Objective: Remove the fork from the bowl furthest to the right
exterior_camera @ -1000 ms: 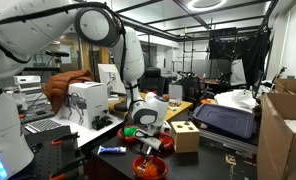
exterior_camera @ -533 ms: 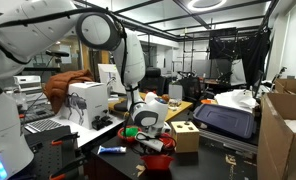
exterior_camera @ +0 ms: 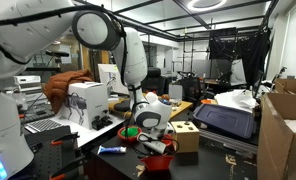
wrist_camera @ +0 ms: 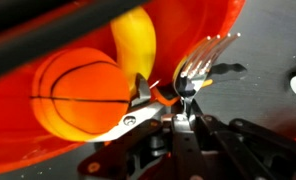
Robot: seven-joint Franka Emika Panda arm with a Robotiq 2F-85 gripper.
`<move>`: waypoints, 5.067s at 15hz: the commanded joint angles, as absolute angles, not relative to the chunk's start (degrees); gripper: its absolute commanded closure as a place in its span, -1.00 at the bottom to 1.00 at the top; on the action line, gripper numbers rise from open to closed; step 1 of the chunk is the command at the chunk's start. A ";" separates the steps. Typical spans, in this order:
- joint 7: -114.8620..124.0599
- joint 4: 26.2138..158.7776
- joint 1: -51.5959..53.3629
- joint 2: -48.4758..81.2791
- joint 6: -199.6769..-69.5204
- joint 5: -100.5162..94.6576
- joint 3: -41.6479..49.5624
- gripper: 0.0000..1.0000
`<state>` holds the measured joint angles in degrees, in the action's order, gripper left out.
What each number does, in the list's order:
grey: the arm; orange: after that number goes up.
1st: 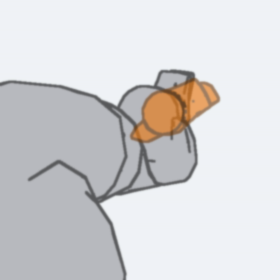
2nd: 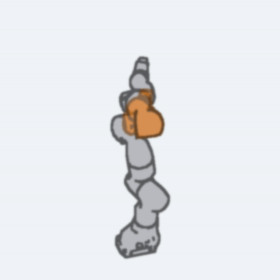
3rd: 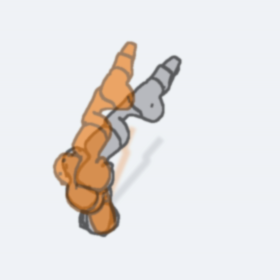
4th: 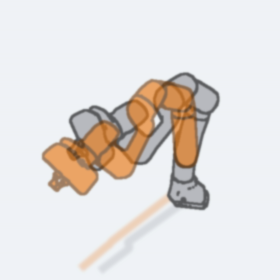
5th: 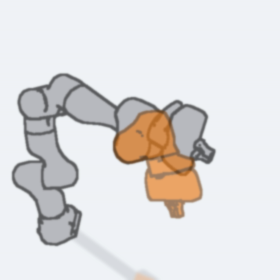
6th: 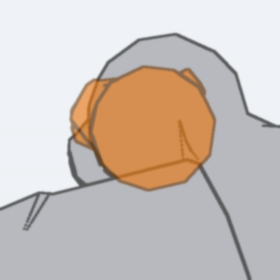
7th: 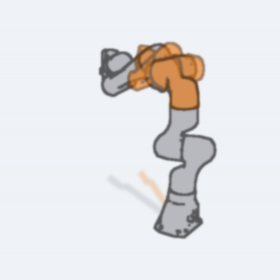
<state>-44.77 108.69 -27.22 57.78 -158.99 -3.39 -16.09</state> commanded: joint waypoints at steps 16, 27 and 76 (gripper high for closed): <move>-52.21 118.37 -31.80 43.22 -149.14 2.33 -18.48 0.96; -58.51 121.67 -28.73 37.57 -143.60 9.77 -17.94 0.96; -101.82 126.18 -15.23 43.22 -148.89 13.61 -23.54 0.96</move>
<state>-97.02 126.31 -13.50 41.72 -145.99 12.42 -21.96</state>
